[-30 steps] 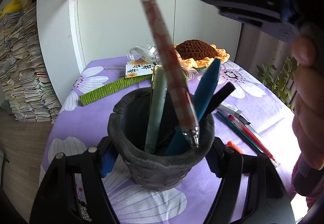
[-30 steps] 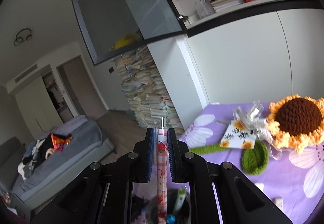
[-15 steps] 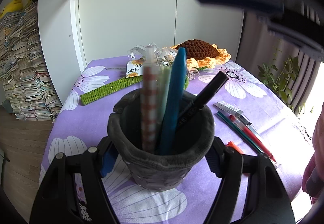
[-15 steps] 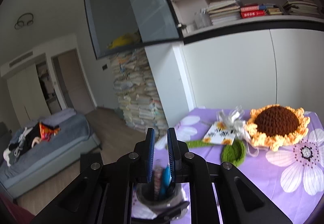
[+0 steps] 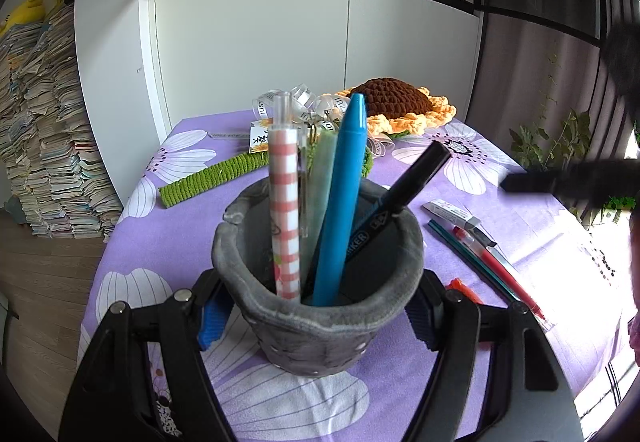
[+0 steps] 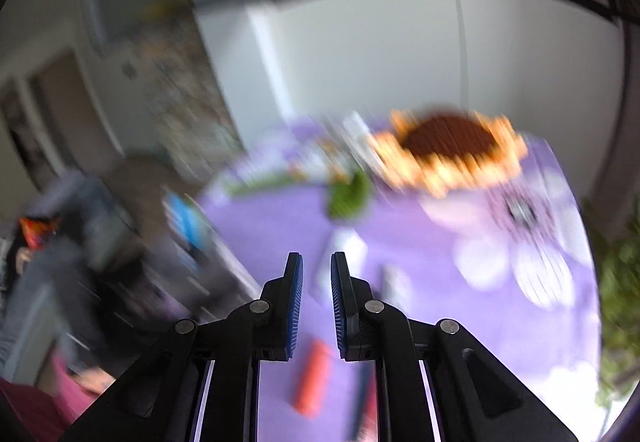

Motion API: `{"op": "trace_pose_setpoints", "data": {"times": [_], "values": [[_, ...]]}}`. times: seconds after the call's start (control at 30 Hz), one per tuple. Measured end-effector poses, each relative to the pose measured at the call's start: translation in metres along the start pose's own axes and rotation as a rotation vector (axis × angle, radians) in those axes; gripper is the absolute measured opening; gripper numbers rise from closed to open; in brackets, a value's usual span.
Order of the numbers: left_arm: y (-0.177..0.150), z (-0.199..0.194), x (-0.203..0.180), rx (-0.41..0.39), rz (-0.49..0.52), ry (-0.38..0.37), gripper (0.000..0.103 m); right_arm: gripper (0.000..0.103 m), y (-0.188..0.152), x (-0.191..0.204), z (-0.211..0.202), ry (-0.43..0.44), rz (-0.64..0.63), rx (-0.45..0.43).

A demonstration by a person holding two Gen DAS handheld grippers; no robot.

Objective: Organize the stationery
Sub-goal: 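Move the right gripper back to the pens and grasp the dark green pencil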

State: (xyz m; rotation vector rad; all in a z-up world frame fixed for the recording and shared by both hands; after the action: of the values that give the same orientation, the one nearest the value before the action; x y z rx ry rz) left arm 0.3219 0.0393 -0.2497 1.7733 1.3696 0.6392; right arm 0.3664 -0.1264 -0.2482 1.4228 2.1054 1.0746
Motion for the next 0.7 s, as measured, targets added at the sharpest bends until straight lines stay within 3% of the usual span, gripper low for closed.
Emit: {"op": "trace_pose_setpoints", "data": {"times": [0.1, 0.2, 0.3, 0.43, 0.7], "values": [[0.000, 0.000, 0.001, 0.000, 0.001, 0.001, 0.071, 0.013, -0.033, -0.019, 0.028, -0.057, 0.004, 0.150], [-0.001, 0.000, 0.001, 0.004, 0.006, 0.007, 0.071, 0.013, -0.049, -0.026, 0.046, -0.071, 0.015, 0.222], [-0.001, 0.000, 0.002, 0.004, 0.007, 0.006, 0.071, 0.014, -0.047, -0.025, 0.056, -0.055, 0.023, 0.235], [-0.001, 0.000, 0.000, 0.004, 0.005, 0.003, 0.071, 0.037, -0.037, -0.019, 0.066, -0.062, -0.008, 0.232], [-0.002, 0.000, 0.000, 0.004, 0.004, 0.003, 0.071, 0.037, -0.023, -0.006, 0.088, -0.069, -0.070, 0.231]]}}
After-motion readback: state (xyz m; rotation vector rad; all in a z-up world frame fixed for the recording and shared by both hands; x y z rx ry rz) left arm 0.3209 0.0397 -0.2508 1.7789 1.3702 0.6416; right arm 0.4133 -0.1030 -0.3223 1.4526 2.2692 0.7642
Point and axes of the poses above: each gripper's, at about its wrist camera, not at the fingertips, and z roughly the way its jaws point, x to its left, y to its top, the point moved 8 cm from there along z, roughly the way its jaws point, and after that the axes turned 5 degrees about -y, right-handed, at the moved point
